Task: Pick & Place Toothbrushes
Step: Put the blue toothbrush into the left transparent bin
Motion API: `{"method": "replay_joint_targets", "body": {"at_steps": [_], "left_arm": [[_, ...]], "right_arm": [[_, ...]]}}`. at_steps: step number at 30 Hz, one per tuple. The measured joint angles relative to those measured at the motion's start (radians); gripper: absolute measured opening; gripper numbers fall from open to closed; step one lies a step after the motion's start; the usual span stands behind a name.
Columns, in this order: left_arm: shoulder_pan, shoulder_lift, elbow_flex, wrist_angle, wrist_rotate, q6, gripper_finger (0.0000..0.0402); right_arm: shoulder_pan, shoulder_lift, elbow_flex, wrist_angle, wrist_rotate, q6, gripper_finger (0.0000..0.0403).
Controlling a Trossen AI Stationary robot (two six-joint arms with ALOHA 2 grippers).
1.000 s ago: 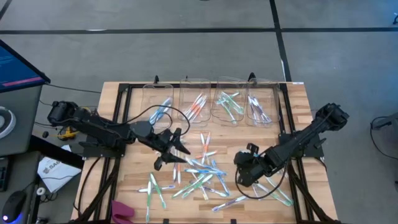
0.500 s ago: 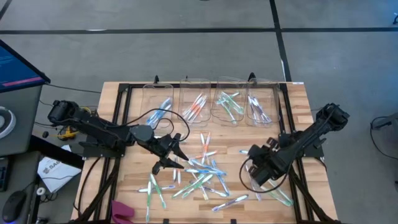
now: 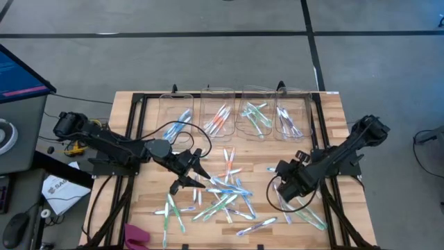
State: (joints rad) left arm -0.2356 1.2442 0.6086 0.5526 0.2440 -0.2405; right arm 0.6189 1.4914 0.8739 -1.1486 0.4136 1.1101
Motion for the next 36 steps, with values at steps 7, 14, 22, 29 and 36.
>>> {"method": "replay_joint_targets", "body": {"at_steps": [7,14,22,29,36], "left_arm": [[0.0,0.0,0.0,0.0,0.0,0.0,0.0167],[0.001,0.0,0.0,-0.001,0.0,0.0,0.0167],[0.0,0.0,0.0,-0.042,-0.001,0.0,0.0167],[0.0,0.0,0.0,-0.049,-0.002,0.0,0.0167],[0.0,0.0,0.0,-0.049,-0.003,0.0,0.0167]], "right_arm": [[-0.113,0.0,-0.093,0.285,-0.081,-0.227,0.0127],[-0.21,0.0,-0.143,0.34,-0.097,-0.267,0.0127],[-0.255,-0.004,-0.219,0.538,-0.2,-0.334,0.0127],[-0.291,-0.005,-0.245,0.581,-0.211,-0.351,0.0126],[-0.316,-0.004,-0.254,0.596,-0.21,-0.388,0.0075]]}}
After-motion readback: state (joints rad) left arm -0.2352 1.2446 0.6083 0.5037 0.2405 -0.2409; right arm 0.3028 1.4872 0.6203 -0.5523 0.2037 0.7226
